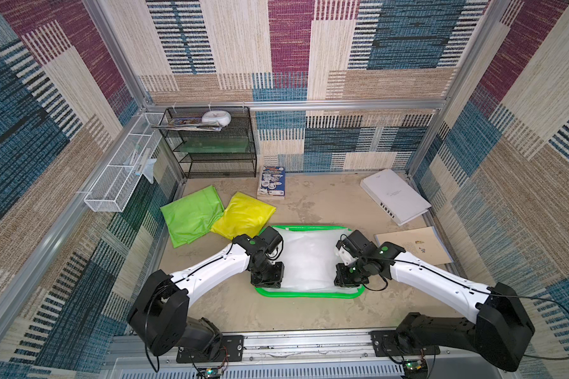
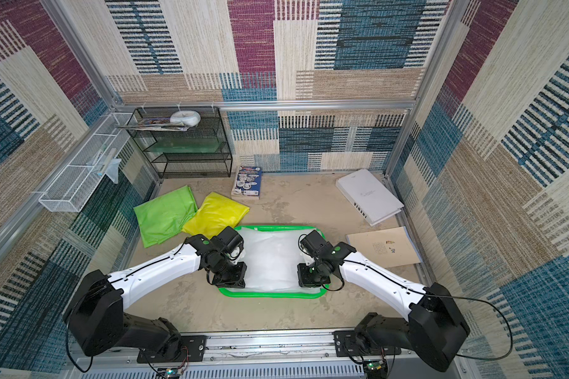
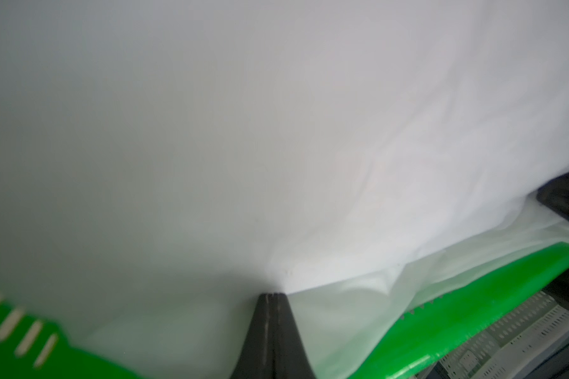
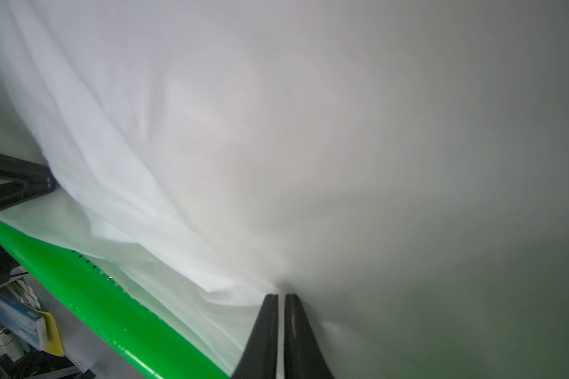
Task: Put the folded raincoat in the basket
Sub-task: Place the raincoat in the basket.
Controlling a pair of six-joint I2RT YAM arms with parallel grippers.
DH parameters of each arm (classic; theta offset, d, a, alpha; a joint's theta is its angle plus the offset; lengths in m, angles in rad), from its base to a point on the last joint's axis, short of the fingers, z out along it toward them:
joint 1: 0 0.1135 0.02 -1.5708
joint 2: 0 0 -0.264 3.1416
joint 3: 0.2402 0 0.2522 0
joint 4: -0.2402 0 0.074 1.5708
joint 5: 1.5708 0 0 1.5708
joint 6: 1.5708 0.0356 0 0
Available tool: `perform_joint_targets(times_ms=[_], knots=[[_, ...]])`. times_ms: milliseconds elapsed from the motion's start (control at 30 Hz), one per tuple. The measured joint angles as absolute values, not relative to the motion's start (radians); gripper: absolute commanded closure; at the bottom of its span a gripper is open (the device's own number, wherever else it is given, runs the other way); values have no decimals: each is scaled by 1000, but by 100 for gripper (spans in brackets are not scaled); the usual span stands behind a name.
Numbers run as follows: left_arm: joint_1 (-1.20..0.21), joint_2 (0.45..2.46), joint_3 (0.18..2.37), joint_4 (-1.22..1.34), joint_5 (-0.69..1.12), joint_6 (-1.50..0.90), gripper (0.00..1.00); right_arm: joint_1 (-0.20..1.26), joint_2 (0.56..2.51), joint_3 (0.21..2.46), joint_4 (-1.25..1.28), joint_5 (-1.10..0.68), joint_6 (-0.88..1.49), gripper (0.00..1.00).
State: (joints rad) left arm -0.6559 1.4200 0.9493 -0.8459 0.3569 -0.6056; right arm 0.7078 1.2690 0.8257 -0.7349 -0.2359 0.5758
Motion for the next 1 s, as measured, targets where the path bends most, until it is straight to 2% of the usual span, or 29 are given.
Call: perform_joint_targets(times_ms=[233, 500, 700, 1000], knots=[[-632, 1442, 1102, -930, 289, -567, 100, 707, 1399, 1064, -816, -61, 530, 87], [-587, 1674, 1376, -871, 301, -521, 100, 665, 1604, 1270, -706, -49, 514, 91], [-529, 1823, 1433, -801, 289, -522, 100, 555, 1682, 1264, -651, -81, 487, 91], [-467, 1811, 1324, -757, 224, -520, 100, 459, 1633, 1166, -622, -116, 451, 88]])
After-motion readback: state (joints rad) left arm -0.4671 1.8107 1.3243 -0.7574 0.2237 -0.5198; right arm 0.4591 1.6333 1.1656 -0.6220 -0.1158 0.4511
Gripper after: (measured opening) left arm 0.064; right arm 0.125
